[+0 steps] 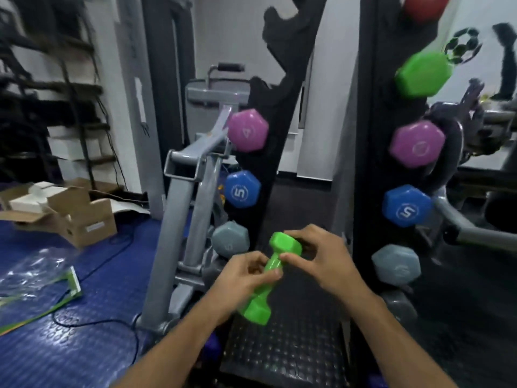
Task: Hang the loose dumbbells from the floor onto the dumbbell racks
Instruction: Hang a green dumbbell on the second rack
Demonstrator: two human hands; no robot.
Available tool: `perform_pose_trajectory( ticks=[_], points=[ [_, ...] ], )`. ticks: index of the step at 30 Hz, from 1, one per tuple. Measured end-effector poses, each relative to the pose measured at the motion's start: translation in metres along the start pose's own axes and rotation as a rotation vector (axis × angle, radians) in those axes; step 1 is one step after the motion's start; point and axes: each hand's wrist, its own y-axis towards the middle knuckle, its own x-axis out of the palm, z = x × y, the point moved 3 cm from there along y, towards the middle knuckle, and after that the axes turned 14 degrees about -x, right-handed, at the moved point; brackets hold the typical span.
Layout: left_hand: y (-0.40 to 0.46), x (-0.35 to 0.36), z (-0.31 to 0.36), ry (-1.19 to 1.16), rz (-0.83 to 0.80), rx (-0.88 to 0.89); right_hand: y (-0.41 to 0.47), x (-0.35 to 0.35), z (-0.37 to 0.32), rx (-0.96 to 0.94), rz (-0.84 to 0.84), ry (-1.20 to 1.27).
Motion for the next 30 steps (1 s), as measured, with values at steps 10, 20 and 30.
perform_pose_trajectory(
  ticks=[10,20,30],
  points=[
    [-0.042,-0.066,0.163,-0.042,0.24,0.164,0.122,-0.053,-0.044,0.155,0.374,0.359],
    [-0.027,-0.134,0.289,-0.18,0.417,0.026,0.187,-0.053,-0.038,0.252,0.295,0.087],
    [0.06,-0.136,0.356,-0.11,0.351,-0.205,0.191,-0.043,-0.019,0.187,0.304,-0.044]
  ],
)
